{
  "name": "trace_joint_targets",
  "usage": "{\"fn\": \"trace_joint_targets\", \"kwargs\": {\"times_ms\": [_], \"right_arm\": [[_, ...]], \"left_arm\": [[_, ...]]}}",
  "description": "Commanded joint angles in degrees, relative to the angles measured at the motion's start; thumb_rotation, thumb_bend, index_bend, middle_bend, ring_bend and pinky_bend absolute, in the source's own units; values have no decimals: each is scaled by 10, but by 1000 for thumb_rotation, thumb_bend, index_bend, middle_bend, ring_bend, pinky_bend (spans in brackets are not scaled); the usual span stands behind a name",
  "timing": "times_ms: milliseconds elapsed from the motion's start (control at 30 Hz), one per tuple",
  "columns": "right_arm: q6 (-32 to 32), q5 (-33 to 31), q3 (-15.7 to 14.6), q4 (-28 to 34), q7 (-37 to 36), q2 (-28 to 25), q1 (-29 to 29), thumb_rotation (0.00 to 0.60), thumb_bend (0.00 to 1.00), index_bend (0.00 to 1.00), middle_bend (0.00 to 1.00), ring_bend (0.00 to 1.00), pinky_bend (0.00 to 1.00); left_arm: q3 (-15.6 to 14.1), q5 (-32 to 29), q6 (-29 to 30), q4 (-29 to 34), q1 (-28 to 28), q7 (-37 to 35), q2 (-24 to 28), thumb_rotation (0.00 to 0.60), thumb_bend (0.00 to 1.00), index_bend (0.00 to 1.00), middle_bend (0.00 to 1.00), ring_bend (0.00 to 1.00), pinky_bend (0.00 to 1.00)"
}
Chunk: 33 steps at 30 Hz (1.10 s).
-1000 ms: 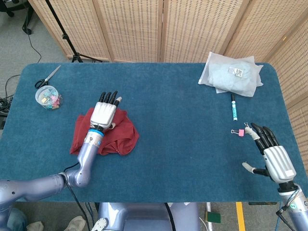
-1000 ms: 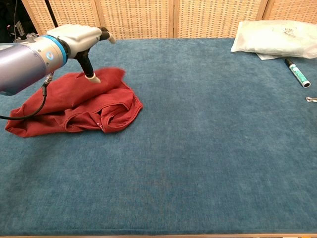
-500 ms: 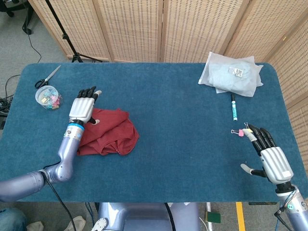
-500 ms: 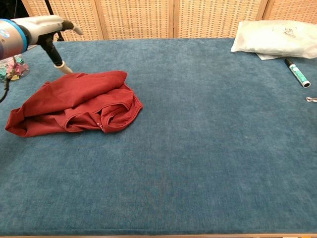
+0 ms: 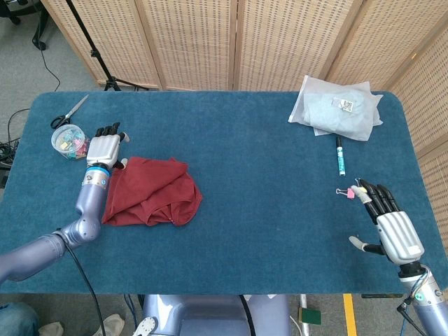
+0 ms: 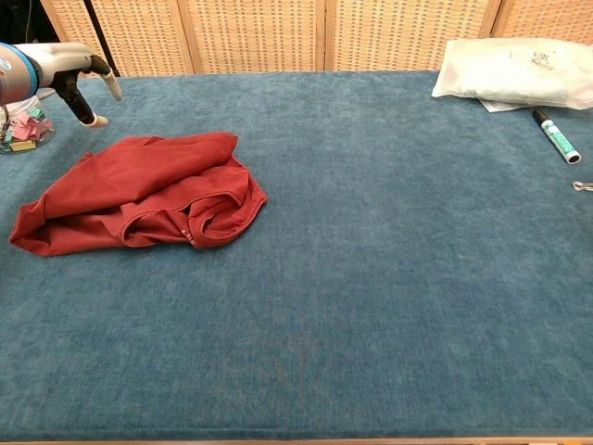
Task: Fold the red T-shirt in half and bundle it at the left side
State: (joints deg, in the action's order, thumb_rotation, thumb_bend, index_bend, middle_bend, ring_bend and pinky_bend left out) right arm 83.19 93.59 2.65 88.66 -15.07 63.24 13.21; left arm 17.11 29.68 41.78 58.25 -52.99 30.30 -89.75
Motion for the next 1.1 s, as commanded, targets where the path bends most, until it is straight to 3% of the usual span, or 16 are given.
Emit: {"fn": "trace_joint_targets", "kwargs": {"times_ms": [33, 367, 733, 1100], "right_arm": [[-3, -4, 1, -2, 0, 1, 1, 600, 0, 0, 0, 0, 0], [-20, -24, 7, -10, 4, 6, 5, 600, 0, 0, 0, 0, 0], [-27, -30, 9, -13, 2, 6, 8, 600, 0, 0, 0, 0, 0], [-26, -28, 8, -12, -2, 4, 7, 600, 0, 0, 0, 0, 0]], "left_arm": [[-8, -15, -44, -64, -18, -4, -31, 600, 354, 328, 0, 0, 0], [-15, -8, -125, -154, -35, -35, -72, 600, 350, 346, 0, 0, 0], [-29, 23, -140, -187, -41, -58, -95, 600, 356, 390, 0, 0, 0], [-33, 35, -133, -186, -36, -71, -97, 600, 403, 567, 0, 0, 0]]}}
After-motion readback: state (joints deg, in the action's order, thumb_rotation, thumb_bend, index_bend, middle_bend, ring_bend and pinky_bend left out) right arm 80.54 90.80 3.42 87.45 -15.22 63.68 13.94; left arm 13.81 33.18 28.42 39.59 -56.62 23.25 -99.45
